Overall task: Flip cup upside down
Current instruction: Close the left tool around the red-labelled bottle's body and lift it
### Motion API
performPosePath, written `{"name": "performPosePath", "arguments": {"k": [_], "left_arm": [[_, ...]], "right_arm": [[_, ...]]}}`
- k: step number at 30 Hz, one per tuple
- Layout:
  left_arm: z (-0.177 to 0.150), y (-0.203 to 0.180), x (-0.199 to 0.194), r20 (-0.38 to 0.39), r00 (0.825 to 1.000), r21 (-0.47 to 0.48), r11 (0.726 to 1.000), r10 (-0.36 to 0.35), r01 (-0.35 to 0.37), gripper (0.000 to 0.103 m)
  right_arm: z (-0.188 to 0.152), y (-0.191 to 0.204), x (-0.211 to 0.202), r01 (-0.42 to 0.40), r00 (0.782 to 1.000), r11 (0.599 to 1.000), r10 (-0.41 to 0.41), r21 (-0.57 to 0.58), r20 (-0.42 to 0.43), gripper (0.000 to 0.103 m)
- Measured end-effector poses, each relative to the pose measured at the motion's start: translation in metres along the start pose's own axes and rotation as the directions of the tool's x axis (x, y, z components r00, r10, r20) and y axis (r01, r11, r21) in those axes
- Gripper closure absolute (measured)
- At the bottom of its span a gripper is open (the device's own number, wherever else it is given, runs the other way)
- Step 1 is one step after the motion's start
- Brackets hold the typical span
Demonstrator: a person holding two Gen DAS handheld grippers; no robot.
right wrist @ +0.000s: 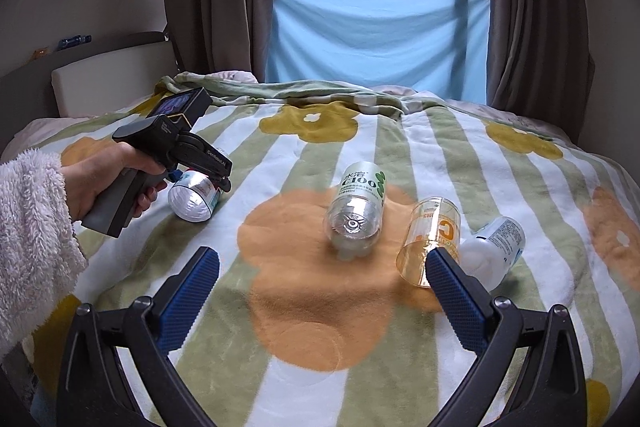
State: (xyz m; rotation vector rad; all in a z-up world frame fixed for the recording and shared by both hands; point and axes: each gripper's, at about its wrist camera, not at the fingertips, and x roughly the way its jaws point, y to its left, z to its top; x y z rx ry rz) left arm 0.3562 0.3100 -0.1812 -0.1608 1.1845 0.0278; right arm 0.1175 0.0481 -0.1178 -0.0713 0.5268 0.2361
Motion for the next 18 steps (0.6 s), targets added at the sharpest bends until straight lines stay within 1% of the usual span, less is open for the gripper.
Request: {"name": "performPosePath", "arguments": {"k": [4,7,9,13,18], "left_arm": [[-0.007,-0.006,-0.018,0.029,1.0,0.038,0.999,-0.013,0.012,0.043],[-0.017,-0.016,-0.042,0.057,0.998,0.081,0.996,-0.034,0.029,0.043],[-0.03,-0.026,-0.063,0.084,0.995,0.126,0.991,-0.049,0.038,0.043],[-0.063,-0.052,-0.098,0.108,0.99,0.226,0.972,-0.091,0.065,0.043],[-0.116,-0.089,-0.127,0.087,0.981,0.328,0.935,-0.173,0.135,0.043]], "right_arm": [[0.001,-0.001,-0.001,0.003,1.0,1.0,-0.003,0.002,0.003,0.0],[0.002,-0.002,-0.007,0.008,1.0,1.0,-0.008,0.007,0.011,0.0],[0.002,-0.003,-0.014,0.007,1.0,1.0,-0.008,0.009,0.015,0.0],[0.004,-0.007,-0.03,0.026,1.0,1.0,-0.026,0.017,0.011,0.0],[0.0,-0.015,-0.06,0.055,0.998,0.998,-0.055,0.025,0.021,0.0]]}}
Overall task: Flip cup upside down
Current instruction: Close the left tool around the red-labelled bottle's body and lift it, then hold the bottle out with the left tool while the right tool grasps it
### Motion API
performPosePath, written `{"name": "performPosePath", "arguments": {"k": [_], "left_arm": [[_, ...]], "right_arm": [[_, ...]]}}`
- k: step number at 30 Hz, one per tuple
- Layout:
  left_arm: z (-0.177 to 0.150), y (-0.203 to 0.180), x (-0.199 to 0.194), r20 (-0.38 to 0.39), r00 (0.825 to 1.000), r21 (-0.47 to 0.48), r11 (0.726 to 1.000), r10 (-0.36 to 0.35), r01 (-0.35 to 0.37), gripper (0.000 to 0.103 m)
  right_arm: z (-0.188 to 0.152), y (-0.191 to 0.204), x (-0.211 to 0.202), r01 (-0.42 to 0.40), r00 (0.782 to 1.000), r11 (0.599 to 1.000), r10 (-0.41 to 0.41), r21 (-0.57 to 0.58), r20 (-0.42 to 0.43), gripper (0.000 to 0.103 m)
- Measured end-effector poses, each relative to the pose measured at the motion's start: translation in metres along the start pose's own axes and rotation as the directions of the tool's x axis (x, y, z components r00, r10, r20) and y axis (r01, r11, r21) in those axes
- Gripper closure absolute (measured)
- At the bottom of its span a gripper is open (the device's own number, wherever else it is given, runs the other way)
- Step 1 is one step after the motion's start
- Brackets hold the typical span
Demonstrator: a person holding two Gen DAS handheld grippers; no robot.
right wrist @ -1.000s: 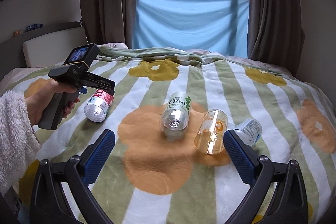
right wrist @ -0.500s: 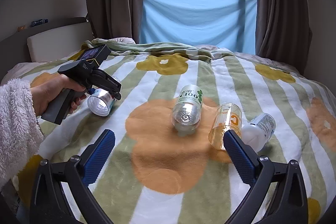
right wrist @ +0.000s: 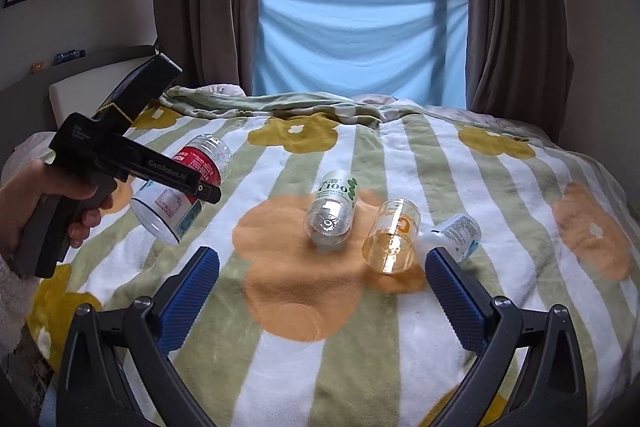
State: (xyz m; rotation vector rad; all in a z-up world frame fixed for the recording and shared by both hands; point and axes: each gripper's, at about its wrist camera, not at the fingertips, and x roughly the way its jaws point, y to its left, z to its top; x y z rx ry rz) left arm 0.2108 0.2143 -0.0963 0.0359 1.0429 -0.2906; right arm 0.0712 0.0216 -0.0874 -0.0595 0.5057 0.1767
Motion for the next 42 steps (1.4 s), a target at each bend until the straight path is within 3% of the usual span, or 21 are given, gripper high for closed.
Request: {"name": "performPosePath", "arguments": {"k": [4,11,25,27,29,31,35,38,40,42], "left_arm": [[-0.026,-0.044,-0.004,-0.021,0.998,0.068,0.996,-0.056,0.057,0.043],[-0.064,-0.088,0.02,-0.082,0.994,0.111,0.991,-0.066,0.075,0.043],[-0.087,-0.092,0.058,-0.152,0.988,0.092,0.995,-0.03,0.044,0.042],[-0.087,-0.093,0.057,-0.16,0.987,0.091,0.995,-0.021,0.036,0.033],[-0.086,-0.094,0.05,-0.133,0.991,0.102,0.995,0.001,0.012,0.009],[-0.085,-0.094,0.035,-0.082,0.996,0.124,0.992,0.022,-0.012,0.003],[-0.084,-0.085,-0.006,0.044,0.997,0.144,0.987,0.062,-0.068,0.003],[-0.09,-0.076,-0.038,0.157,0.981,0.147,0.979,0.116,-0.139,0.002],[-0.096,-0.07,-0.055,0.216,0.966,0.145,0.973,0.144,-0.178,0.002],[-0.105,-0.061,-0.067,0.254,0.953,0.127,0.971,0.164,-0.201,0.002]], "right_arm": [[-0.008,-0.007,-0.023,0.027,1.0,1.0,-0.027,-0.005,-0.004,0.0],[-0.018,-0.02,-0.051,0.051,0.999,0.999,-0.051,0.007,-0.013,0.0],[-0.024,-0.022,-0.06,0.059,0.998,0.998,-0.059,0.01,-0.019,0.0],[-0.025,-0.022,-0.061,0.052,0.998,0.999,-0.051,0.015,-0.022,0.0],[-0.025,-0.023,-0.062,0.044,0.999,0.999,-0.044,0.019,-0.023,0.0],[-0.022,-0.025,-0.064,0.033,0.999,0.999,-0.032,0.025,-0.024,0.0],[-0.004,-0.035,-0.069,-0.006,0.999,0.999,0.008,0.043,-0.031,0.0],[0.017,-0.042,-0.063,-0.099,0.992,0.993,0.103,0.064,-0.071,0.0],[0.031,-0.041,-0.052,-0.163,0.978,0.984,0.172,0.076,-0.119,0.0],[0.042,-0.037,-0.034,-0.232,0.949,0.967,0.249,0.109,-0.193,0.0]]}}
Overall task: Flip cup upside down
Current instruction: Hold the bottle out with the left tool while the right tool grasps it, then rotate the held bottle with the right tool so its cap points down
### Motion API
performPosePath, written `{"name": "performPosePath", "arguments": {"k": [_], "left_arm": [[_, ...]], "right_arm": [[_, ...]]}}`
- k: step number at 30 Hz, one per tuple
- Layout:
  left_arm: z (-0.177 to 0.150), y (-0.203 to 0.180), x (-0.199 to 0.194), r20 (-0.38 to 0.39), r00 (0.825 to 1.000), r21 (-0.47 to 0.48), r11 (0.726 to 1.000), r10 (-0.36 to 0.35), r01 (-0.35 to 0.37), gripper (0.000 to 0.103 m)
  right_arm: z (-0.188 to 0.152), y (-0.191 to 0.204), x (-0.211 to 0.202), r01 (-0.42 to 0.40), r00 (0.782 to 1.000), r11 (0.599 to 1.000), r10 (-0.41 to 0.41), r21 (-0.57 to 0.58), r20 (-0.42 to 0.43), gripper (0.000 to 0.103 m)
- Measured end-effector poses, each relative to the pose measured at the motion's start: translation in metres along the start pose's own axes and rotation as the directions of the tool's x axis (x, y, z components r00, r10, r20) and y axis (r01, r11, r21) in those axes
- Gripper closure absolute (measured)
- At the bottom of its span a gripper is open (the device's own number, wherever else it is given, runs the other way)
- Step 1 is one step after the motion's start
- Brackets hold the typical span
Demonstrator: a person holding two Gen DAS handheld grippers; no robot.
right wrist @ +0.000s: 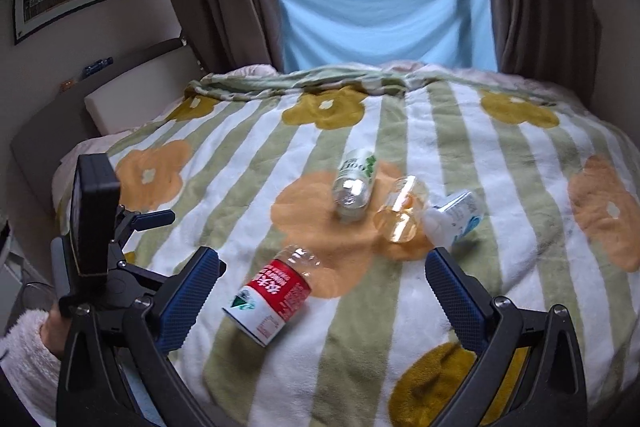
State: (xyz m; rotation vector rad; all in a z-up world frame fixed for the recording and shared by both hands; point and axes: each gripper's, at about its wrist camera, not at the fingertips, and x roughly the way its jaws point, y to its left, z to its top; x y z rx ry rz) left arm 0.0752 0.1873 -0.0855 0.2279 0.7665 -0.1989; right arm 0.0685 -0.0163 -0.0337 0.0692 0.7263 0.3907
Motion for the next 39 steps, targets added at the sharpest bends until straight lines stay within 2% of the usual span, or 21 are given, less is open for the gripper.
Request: {"name": "performPosePath", "arguments": {"k": [2,4,6,9,12,15,21,27,33,37,38,39], "left_arm": [[-0.009,0.007,-0.009,0.024,1.0,-0.023,1.0,0.012,-0.012,0.002],[-0.018,0.014,-0.013,0.036,0.999,-0.055,0.998,0.014,-0.012,0.002],[-0.027,0.021,-0.016,0.042,0.999,-0.089,0.996,0.01,-0.006,0.002],[-0.038,0.032,-0.018,0.042,0.999,-0.138,0.99,0.003,0.003,0.002],[-0.048,0.043,-0.018,0.047,0.999,-0.18,0.984,-0.002,0.011,0.002],[-0.055,0.052,-0.013,0.044,0.999,-0.207,0.978,-0.008,0.017,0.002],[-0.065,0.063,-0.003,0.024,1.0,-0.222,0.975,-0.016,0.021,0.002],[-0.069,0.069,0.003,0.011,0.999,-0.24,0.97,-0.04,0.041,0.002],[-0.068,0.065,0.003,0.007,0.999,-0.226,0.973,-0.043,0.043,0.002],[-0.068,0.063,0.005,-0.001,0.999,-0.223,0.974,-0.048,0.047,0.002],[-0.068,0.062,0.005,-0.004,0.999,-0.222,0.974,-0.047,0.045,0.002],[-0.068,0.062,0.005,-0.005,0.999,-0.222,0.974,-0.047,0.044,0.002]], "right_arm": [[0.009,-0.001,0.027,-0.08,0.989,0.995,0.087,0.066,-0.117,0.0],[0.014,-0.004,0.06,-0.134,0.956,0.977,0.172,0.169,-0.239,0.0],[0.013,-0.003,0.094,-0.111,0.918,0.969,0.185,0.222,-0.352,0.0],[0.01,0.001,0.138,-0.035,0.862,0.973,0.145,0.229,-0.486,0.0],[-0.002,-0.002,0.173,0.006,0.797,0.95,0.184,0.313,-0.575,0.0],[-0.015,-0.005,0.195,0.045,0.757,0.926,0.214,0.375,-0.618,0.0],[-0.024,-0.01,0.215,0.104,0.723,0.907,0.212,0.407,-0.658,0.016],[-0.02,-0.009,0.225,0.125,0.708,0.916,0.187,0.38,-0.682,0.017],[-0.019,-0.002,0.231,0.084,0.692,0.914,0.233,0.397,-0.683,0.038],[-0.018,0.001,0.228,0.07,0.7,0.92,0.23,0.385,-0.677,0.039],[-0.016,0.005,0.226,0.063,0.713,0.923,0.225,0.38,-0.664,0.039],[-0.011,0.006,0.219,0.049,0.736,0.932,0.209,0.36,-0.643,0.039]]}}
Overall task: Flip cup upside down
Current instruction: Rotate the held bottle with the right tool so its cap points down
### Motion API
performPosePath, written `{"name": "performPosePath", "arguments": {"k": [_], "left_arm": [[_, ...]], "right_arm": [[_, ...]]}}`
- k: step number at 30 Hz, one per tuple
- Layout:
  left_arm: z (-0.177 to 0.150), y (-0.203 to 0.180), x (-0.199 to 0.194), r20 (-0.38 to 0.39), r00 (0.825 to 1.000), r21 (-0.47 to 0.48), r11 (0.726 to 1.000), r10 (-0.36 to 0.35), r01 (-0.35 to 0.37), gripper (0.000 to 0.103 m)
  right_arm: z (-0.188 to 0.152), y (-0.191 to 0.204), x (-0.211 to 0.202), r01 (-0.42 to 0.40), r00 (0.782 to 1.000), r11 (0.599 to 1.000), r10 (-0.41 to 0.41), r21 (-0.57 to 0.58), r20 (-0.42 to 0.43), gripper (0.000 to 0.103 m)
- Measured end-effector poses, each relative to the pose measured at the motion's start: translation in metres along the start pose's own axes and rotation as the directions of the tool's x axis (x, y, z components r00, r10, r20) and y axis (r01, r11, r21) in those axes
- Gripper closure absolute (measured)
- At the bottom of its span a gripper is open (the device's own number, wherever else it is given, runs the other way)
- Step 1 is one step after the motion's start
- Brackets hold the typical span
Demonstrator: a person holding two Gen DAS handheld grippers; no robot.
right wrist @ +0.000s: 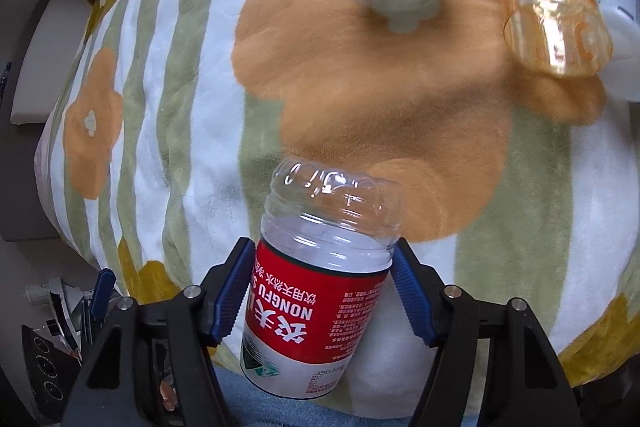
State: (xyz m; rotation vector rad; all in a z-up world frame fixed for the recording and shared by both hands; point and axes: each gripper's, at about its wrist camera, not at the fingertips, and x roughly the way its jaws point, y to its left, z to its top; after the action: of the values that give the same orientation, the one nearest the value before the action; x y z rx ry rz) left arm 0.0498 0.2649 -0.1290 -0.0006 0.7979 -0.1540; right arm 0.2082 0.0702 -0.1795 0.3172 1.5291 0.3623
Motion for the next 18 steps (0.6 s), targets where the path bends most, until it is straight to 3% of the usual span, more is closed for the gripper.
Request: {"name": "performPosePath", "arguments": {"k": [2,4,6,8,10,12,15,18], "left_arm": [[0.0,0.001,0.0,-0.002,1.0,-0.007,1.0,0.0,0.0,0.002],[-0.001,0.002,0.0,-0.001,1.0,-0.027,1.0,-0.007,0.007,0.002],[-0.002,0.004,0.002,-0.004,1.0,-0.058,0.998,-0.028,0.027,0.002],[-0.002,0.004,0.003,-0.006,0.999,-0.085,0.996,-0.04,0.039,0.002],[-0.003,0.003,0.003,-0.012,0.999,-0.09,0.995,-0.035,0.034,0.002],[-0.004,0.002,0.0,-0.014,1.0,-0.082,0.997,-0.016,0.015,0.002],[-0.004,0.001,-0.005,-0.011,1.0,-0.067,0.998,0.015,-0.016,0.002],[-0.003,0.001,-0.005,-0.013,1.0,-0.07,0.997,0.01,-0.011,0.002]], "right_arm": [[-0.006,0.011,-0.024,0.025,0.992,0.996,-0.015,-0.083,0.123,0.039],[-0.018,0.022,-0.049,0.079,0.955,0.981,-0.023,-0.178,0.297,0.039],[-0.039,0.031,-0.064,0.166,0.874,0.951,-0.02,-0.26,0.485,0.039],[-0.058,0.031,-0.066,0.267,0.771,0.921,-0.026,-0.285,0.637,0.039],[-0.071,0.028,-0.057,0.336,0.676,0.901,-0.029,-0.273,0.736,0.039],[-0.076,0.028,-0.045,0.399,0.602,0.882,-0.047,-0.249,0.797,0.039],[-0.082,0.027,-0.029,0.463,0.54,0.853,-0.055,-0.242,0.84,0.039],[-0.083,0.029,-0.021,0.512,0.519,0.819,-0.057,-0.257,0.853,0.039]]}}
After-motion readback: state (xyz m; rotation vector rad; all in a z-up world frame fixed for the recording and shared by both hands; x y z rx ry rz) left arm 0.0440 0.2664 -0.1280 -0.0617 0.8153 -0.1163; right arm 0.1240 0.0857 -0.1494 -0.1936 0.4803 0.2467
